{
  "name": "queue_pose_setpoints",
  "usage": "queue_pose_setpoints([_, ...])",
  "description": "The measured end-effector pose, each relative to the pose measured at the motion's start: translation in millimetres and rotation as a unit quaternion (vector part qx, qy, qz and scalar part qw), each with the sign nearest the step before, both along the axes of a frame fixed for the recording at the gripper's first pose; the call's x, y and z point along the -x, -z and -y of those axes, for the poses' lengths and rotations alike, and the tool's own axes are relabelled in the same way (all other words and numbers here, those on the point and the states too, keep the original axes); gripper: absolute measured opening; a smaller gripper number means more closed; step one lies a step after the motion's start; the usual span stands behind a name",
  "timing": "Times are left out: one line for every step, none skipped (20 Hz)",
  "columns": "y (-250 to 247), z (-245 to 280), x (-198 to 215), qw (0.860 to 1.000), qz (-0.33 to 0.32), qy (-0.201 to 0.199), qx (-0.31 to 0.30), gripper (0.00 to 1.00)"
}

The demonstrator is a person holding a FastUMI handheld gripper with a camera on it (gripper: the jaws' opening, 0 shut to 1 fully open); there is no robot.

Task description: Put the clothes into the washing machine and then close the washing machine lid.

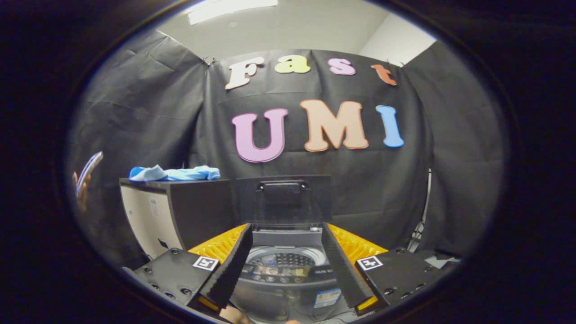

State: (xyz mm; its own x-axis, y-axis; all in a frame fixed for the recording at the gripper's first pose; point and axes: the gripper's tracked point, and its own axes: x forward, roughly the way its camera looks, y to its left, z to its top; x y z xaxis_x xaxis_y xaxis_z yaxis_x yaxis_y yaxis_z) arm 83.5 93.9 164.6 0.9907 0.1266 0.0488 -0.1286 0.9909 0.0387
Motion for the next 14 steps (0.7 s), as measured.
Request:
queue_pose_setpoints([-19.3, -17.8, -7.8, 1.0, 0.005, -0.015, 0.0, 0.96])
queue_pose_setpoints([-39.1, -34.4, -16.1, 0.999, 0.015, -0.029, -0.001, 0.96])
queue_pose_setpoints([-57.5, -51.1, -24.3, 0.999, 0.025, -0.041, -0.002, 0.96])
queue_pose_setpoints([-73.5, -67.2, -33.0, 0.998, 0.034, -0.053, -0.001, 0.96])
queue_pose_setpoints([-88.5, -83.8, -40.4, 0.997, 0.04, -0.066, 0.0, 0.96])
queue_pose_setpoints([-102.5, -103.2, -47.6, 0.996, 0.043, -0.08, -0.004, 0.96])
queue_pose_setpoints([-115.0, -124.5, -55.0, 0.994, 0.041, -0.098, -0.01, 0.96])
queue_pose_setpoints([-126.5, -146.4, -62.5, 0.992, 0.037, -0.117, -0.016, 0.96])
queue_pose_setpoints([-138.1, -167.7, -69.7, 0.99, 0.032, -0.133, -0.02, 0.96])
queue_pose_setpoints([-145.7, -188.5, -77.4, 0.988, 0.022, -0.15, -0.02, 0.96])
queue_pose_setpoints([-150.2, -206.0, -83.8, 0.987, 0.007, -0.16, -0.018, 0.96])
queue_pose_setpoints([-150.7, -227.0, -88.8, 0.985, -0.013, -0.172, -0.011, 0.97])
queue_pose_setpoints([-151.5, -247.1, -92.9, 0.983, -0.029, -0.184, -0.001, 0.97])
queue_pose_setpoints([-152.2, -266.2, -99.0, 0.98, -0.041, -0.192, 0.011, 0.97])
